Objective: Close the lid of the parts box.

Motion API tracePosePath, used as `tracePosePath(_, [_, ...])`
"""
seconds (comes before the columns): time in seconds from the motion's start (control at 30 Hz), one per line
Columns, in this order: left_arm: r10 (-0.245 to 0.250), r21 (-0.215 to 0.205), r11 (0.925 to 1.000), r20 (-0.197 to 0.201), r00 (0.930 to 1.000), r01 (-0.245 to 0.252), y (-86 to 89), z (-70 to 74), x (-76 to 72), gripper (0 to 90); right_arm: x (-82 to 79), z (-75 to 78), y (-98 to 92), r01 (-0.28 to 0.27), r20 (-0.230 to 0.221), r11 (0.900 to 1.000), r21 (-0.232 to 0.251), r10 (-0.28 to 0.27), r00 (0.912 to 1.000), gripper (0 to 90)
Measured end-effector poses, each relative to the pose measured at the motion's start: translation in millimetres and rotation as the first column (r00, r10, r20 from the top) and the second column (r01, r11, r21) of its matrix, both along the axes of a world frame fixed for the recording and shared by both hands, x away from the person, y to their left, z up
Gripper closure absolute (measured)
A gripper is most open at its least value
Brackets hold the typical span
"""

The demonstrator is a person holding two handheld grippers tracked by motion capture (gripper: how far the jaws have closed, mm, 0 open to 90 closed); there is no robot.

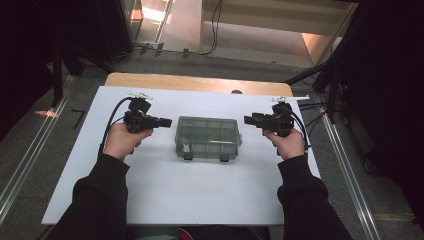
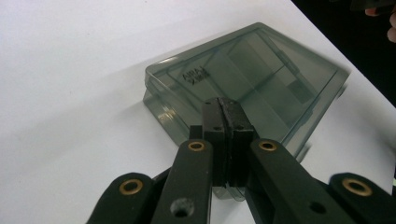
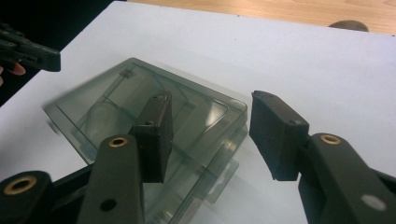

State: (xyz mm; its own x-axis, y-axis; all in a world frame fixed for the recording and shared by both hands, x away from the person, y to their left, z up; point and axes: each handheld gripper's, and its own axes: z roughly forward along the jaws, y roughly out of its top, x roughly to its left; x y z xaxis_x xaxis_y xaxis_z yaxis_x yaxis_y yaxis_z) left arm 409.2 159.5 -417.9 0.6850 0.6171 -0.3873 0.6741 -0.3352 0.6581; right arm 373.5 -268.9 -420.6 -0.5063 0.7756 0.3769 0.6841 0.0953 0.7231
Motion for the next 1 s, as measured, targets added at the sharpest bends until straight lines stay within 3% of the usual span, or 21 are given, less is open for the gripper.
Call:
tracePosePath(0.13, [-0.003,-0.019,0.9998,-0.032,0.9995,0.003,-1.0,0.8,0.0,82.4,-0.2,0.6,4.3,-0.009,0.0,1.0,0.002,0.009,1.0,44.9])
tracePosePath(0.17, [-0.009,-0.016,0.9998,-0.025,0.9997,0.009,-1.8,0.8,-0.3,80.9,-0.2,0.4,5.5,-0.012,-0.001,1.0,0.003,0.012,0.9999,43.9])
tracePosePath(0.27, [-0.03,-0.034,0.999,-0.039,0.9988,0.028,-4.8,0.5,-0.2,69.2,-0.5,-0.3,8.7,-0.016,-0.001,1.0,0.001,0.016,0.9999,40.9])
tracePosePath(0.43, [-0.047,-0.052,0.9976,-0.029,0.9985,0.046,-11.4,1.0,-0.5,53.1,-1.9,-2.0,15.4,-0.034,-0.001,0.999,-0.008,0.034,0.9994,36.1])
tracePosePath(0.5, [-0.052,-0.04,0.9979,-0.028,0.9982,0.051,-15.1,1.0,-1.0,45.8,-2.9,-2.6,18.3,-0.038,-0.004,0.999,-0.017,0.038,0.9993,34.2])
tracePosePath(0.63, [-0.069,-0.044,0.9967,-0.019,0.9974,0.068,-21.0,1.0,-1.6,40.5,-4.9,-4.3,21.7,-0.053,-0.004,0.999,-0.012,0.053,0.9986,28.8])
tracePosePath(0.8, [-0.082,-0.043,0.9957,-0.008,0.9966,0.082,-29.0,0.0,-1.4,34.4,-8.7,-5.6,25.3,-0.068,-0.007,0.998,-0.008,0.068,0.9977,28.4])
tracePosePath(1.0, [-0.115,-0.022,0.9931,-0.009,0.9933,0.115,-38.8,-4.8,-3.6,33.2,-16.6,-7.6,31.4,-0.079,-0.014,0.996,-0.03,0.078,0.9968,35.3])
